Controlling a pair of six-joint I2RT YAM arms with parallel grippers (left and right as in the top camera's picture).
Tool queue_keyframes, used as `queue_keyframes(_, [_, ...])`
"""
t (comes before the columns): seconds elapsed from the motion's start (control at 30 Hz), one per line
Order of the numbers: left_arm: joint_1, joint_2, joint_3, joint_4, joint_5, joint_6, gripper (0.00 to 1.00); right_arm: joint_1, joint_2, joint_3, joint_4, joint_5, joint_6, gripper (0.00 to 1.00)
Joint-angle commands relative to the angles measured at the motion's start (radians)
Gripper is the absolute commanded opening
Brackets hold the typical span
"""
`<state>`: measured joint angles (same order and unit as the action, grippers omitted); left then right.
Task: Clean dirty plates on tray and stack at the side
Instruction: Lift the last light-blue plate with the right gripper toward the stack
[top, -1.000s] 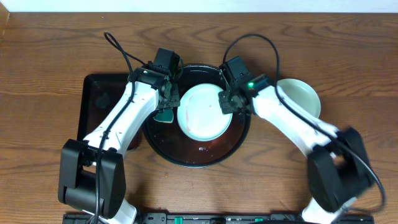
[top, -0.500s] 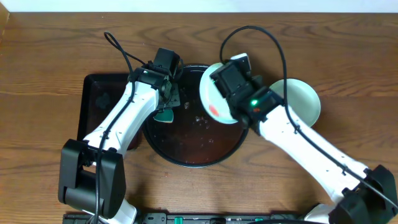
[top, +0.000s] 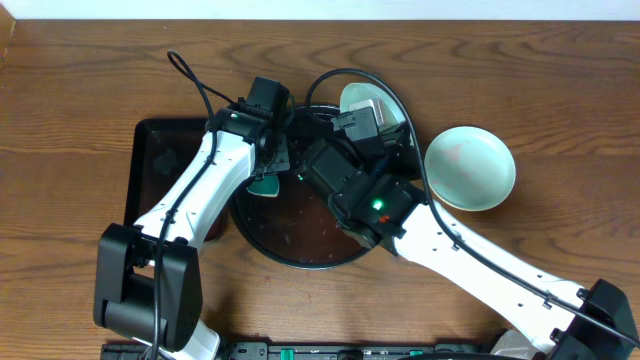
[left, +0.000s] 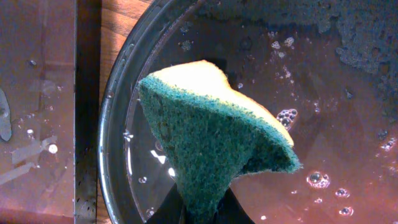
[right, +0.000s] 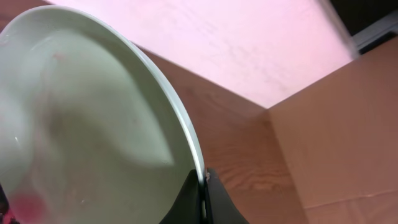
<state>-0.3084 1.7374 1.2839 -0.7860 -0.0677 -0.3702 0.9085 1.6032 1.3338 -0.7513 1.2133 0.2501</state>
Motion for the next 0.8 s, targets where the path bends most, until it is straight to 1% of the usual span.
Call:
queue_keyframes(0.0, [0.003,0.002,0.012,-0.001,-0.023,-0.01,0.08,0.006,-0.021,0.003,-0.002,0.103,-0.005,0.01])
queue_keyframes(0.27, [0.003,0.002,0.012,-0.002,-0.023,-0.009,0.08,0.006,-0.021,0.002,-0.002,0.1,-0.004,0.01])
queue_keyframes(0.37, [0.003,0.002,0.012,-0.002,-0.023,-0.009,0.08,0.0,-0.021,0.002,-0.015,0.024,-0.001,0.01])
queue_keyframes(0.43, [0.003,0.002,0.012,-0.002,-0.023,-0.009,0.08,-0.014,-0.021,0.002,-0.043,-0.046,0.037,0.01])
queue_keyframes(0.5, [0.003,0.002,0.012,-0.002,-0.023,-0.009,0.08,-0.044,-0.021,0.002,-0.089,-0.155,0.108,0.01])
queue_keyframes(0.53, [0.003,0.002,0.012,-0.002,-0.023,-0.01,0.08,-0.064,-0.021,0.002,-0.106,-0.225,0.121,0.01])
queue_keyframes(0.63, [0.003,0.002,0.012,-0.002,-0.023,-0.009,0.08,-0.145,-0.021,0.002,-0.129,-0.481,0.117,0.01])
queue_keyframes(0.77, [0.003,0.002,0.012,-0.002,-0.023,-0.009,0.08,-0.297,-0.021,0.002,-0.132,-0.836,0.051,0.01])
